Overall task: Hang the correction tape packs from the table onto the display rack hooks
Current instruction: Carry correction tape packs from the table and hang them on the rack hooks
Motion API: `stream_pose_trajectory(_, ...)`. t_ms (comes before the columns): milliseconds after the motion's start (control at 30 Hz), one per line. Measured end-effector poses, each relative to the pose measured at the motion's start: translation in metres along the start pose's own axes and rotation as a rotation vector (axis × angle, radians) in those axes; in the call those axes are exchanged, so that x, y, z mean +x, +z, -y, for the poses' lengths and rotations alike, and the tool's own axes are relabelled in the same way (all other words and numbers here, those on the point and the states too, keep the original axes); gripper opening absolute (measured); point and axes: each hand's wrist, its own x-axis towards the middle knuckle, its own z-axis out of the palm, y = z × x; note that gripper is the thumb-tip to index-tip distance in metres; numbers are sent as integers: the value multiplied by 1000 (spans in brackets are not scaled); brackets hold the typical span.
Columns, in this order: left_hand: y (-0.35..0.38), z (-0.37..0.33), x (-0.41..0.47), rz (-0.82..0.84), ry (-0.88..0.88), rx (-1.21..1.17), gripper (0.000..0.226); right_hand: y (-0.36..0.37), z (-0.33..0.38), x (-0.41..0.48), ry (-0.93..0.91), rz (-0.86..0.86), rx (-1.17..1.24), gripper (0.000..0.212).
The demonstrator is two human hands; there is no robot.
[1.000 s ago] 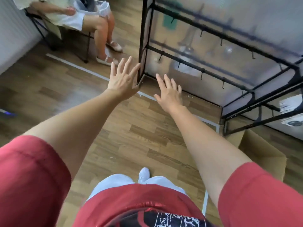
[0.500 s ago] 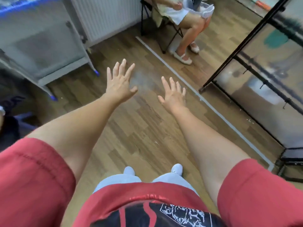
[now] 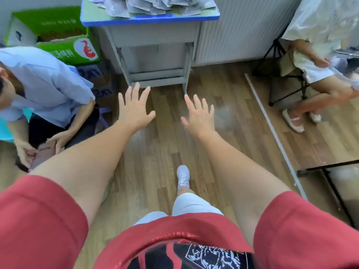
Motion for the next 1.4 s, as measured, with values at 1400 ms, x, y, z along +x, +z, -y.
stream_pose_trajectory(1400,-117,147,608,-34,-327,-298,73,-166,81,664,106,-8,70,74)
